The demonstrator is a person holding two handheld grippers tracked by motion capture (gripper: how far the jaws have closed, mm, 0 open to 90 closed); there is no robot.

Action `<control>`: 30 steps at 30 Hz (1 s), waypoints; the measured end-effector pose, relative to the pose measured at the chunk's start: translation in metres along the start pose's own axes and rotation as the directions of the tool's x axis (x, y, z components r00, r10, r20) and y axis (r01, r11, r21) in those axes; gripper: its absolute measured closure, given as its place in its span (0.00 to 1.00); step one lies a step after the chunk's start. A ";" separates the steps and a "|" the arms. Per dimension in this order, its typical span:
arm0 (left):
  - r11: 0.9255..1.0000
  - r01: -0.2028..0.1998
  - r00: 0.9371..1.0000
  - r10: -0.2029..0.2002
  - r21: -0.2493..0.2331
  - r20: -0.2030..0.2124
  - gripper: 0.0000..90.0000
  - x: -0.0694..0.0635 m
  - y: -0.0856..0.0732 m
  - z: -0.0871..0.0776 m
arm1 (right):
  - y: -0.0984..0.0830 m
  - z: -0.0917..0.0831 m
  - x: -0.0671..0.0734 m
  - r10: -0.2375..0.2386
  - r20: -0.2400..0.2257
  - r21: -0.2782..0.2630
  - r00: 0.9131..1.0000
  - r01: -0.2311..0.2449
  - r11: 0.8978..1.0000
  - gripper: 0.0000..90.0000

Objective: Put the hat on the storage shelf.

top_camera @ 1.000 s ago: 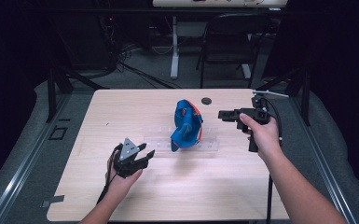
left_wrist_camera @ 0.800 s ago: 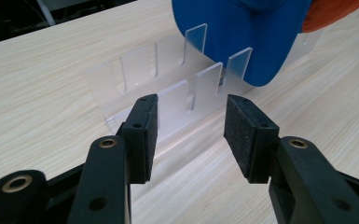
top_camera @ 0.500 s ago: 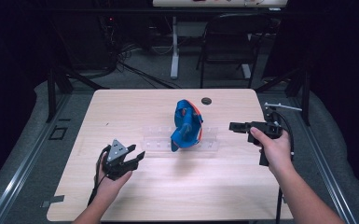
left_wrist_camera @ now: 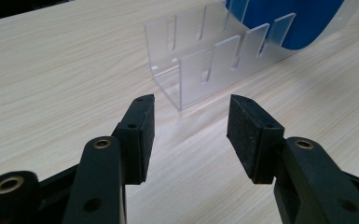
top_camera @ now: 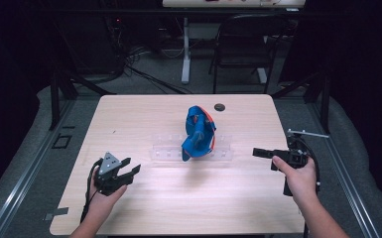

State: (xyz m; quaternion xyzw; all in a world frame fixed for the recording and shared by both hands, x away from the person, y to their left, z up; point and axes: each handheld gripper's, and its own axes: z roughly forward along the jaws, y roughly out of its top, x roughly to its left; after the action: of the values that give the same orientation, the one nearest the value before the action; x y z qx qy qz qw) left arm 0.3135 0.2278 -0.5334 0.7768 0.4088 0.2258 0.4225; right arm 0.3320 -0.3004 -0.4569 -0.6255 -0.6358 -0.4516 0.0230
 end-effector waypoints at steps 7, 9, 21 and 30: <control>1.000 0.007 1.000 -0.007 0.006 -0.026 0.56 0.009 -0.007 -0.001 | -0.028 0.016 -0.006 -0.151 0.132 0.000 0.980 0.152 0.988 0.64; 1.000 0.016 0.999 -0.016 -0.006 -0.037 0.55 0.011 -0.008 -0.001 | -0.036 0.021 -0.006 -0.198 0.182 -0.001 0.963 0.202 0.979 0.63; 0.998 0.058 0.998 -0.058 0.004 -0.032 0.54 0.019 -0.015 0.000 | -0.074 0.047 -0.007 -0.368 0.305 -0.025 0.878 0.394 0.919 0.57; 0.998 0.061 0.998 -0.060 0.023 -0.029 0.54 0.020 -0.019 0.005 | -0.092 0.049 -0.010 -0.378 0.298 -0.081 0.877 0.417 0.905 0.56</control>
State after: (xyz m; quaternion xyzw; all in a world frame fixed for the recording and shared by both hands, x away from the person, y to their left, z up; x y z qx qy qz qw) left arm 0.3196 0.2475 -0.5524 0.7657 0.4407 0.2189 0.4143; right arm 0.2852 -0.2610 -0.5423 -0.5379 -0.7138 -0.3996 -0.2037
